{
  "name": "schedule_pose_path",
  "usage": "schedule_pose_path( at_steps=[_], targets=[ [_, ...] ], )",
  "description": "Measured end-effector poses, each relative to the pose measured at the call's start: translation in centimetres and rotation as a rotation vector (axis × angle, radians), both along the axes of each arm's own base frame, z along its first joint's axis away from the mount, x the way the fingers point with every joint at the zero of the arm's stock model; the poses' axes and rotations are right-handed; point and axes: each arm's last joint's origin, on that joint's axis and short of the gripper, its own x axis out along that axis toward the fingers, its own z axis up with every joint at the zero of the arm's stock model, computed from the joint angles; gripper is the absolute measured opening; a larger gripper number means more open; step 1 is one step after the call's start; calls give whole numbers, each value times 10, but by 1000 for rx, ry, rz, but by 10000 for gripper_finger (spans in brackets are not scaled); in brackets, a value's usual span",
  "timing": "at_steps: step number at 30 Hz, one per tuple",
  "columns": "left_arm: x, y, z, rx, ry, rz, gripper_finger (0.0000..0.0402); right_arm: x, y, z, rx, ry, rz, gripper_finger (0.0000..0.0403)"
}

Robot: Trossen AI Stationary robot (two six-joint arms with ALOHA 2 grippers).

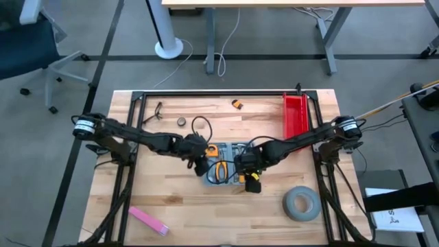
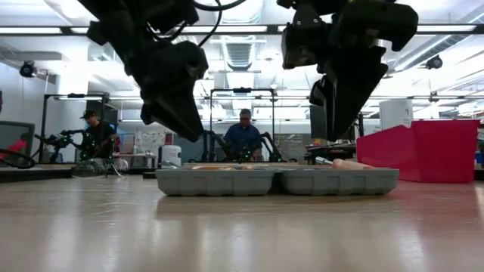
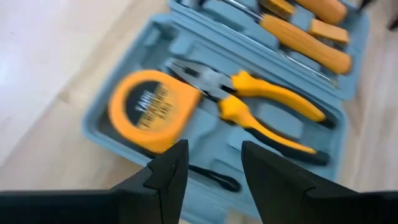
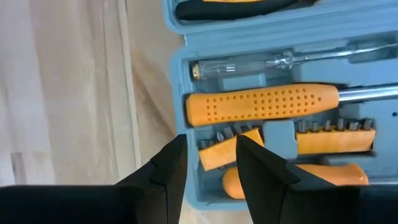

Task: Prefit tool cases
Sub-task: Adjust the bottom yellow screwdriver bit set in the gray pre-fit tool case

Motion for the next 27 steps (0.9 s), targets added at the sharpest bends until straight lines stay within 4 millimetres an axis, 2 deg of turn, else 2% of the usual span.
schedule_pose_path(
  at_steps=[10, 19, 27],
  targets=[
    [1, 16, -1, 22, 9, 2, 159, -11, -2, -3, -30, -24, -61, 128],
    [11, 16, -25, 19, 62, -31, 149, -17, -2, -4, -12, -75, -102, 115],
    [12, 16, -32, -3, 109, -33, 156, -19, -2, -3, -14, -70, -110, 109]
  ],
)
